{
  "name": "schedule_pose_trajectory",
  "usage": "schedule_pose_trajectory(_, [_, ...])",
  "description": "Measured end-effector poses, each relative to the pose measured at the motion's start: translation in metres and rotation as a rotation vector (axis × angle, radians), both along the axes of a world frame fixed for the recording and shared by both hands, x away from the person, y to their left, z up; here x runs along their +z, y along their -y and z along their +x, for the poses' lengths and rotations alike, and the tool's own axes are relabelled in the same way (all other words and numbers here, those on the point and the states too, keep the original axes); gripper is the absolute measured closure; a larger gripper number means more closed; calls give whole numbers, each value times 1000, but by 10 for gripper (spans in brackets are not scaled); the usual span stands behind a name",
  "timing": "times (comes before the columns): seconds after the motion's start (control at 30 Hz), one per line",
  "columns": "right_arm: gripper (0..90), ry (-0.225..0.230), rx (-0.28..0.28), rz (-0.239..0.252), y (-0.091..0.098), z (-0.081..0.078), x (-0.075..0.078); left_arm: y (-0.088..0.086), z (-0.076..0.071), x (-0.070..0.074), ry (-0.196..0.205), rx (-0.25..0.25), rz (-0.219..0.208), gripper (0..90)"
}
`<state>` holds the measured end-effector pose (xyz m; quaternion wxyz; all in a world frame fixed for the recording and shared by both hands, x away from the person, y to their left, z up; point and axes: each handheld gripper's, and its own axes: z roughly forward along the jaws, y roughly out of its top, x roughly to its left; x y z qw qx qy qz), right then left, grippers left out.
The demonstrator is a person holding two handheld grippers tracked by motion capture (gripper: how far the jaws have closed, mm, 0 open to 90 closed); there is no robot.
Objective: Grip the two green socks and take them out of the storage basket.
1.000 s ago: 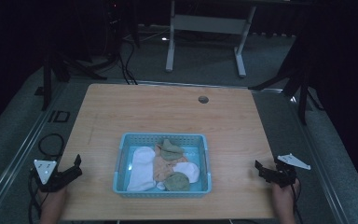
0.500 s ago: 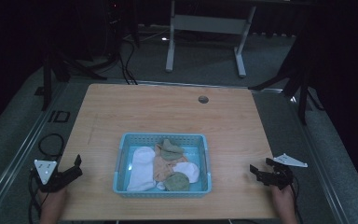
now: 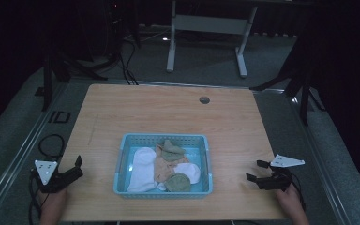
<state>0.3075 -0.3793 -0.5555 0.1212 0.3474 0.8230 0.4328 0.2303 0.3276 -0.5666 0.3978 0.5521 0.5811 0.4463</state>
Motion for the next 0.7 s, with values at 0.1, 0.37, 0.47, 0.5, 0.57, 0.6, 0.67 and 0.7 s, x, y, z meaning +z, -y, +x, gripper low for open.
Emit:
schedule_pose_trajectory(0.1, [166,-46,67,-42,-6,2,0,0,0,0,0,0,-2,4])
schedule_pose_trajectory(0.37, [134,-116,116,-141,-16,3,11,0,0,0,-3,1,-3,4])
schedule_pose_trajectory(0.47, [129,-137,131,-171,-19,3,14,-1,1,0,-7,1,-9,4])
schedule_pose_trajectory(0.5, [126,-138,136,-188,-21,3,16,-1,1,0,-7,2,-8,4])
schedule_pose_trajectory(0.57, [126,-150,159,-197,-24,4,19,-1,0,0,-6,-1,-7,4])
schedule_pose_trajectory(0.6, [125,-154,172,-204,-25,4,20,0,0,0,-6,1,-6,4])
schedule_pose_trajectory(0.67, [126,-163,191,-212,-27,4,23,-1,1,0,-7,-2,-7,4])
schedule_pose_trajectory(0.7, [126,-164,202,-223,-28,4,25,-1,0,0,-6,-2,-7,4])
